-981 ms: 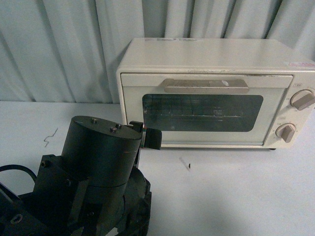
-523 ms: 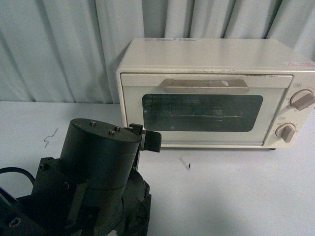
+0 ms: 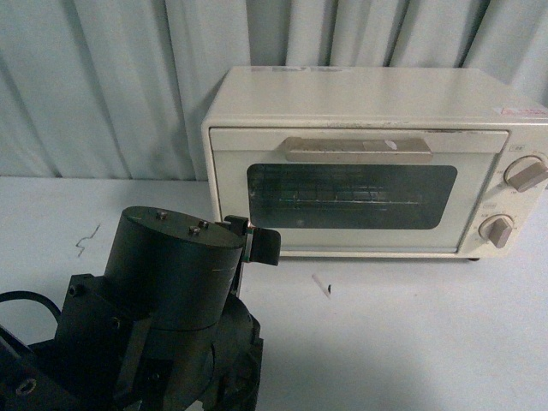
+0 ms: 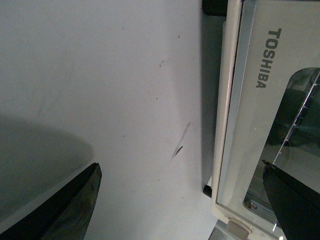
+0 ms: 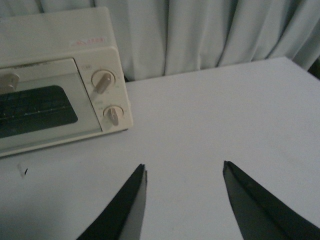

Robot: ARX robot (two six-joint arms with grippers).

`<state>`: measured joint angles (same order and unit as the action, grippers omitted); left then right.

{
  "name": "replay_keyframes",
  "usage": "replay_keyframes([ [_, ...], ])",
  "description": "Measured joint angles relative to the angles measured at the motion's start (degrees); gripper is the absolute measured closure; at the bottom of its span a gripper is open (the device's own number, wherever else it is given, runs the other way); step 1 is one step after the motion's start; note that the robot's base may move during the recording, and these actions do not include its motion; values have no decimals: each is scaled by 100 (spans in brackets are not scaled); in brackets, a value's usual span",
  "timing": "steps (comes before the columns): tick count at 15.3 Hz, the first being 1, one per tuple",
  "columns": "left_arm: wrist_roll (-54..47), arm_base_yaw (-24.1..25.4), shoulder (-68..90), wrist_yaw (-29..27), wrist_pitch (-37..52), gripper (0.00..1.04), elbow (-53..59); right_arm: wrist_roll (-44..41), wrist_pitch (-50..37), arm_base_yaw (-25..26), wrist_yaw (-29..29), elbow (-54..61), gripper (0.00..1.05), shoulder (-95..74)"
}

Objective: Open oven

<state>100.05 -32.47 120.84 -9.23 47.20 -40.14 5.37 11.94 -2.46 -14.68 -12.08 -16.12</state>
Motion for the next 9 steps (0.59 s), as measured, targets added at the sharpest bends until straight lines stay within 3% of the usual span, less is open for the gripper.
replay_keyframes([
  [5,0,0,0,0,0,7,0,-883,-2693,-940,-511,-691,103,-3086],
  [9,0,0,0,2,2,7,0,-890,-3807,-1604,-769,-1084,103,-4865],
])
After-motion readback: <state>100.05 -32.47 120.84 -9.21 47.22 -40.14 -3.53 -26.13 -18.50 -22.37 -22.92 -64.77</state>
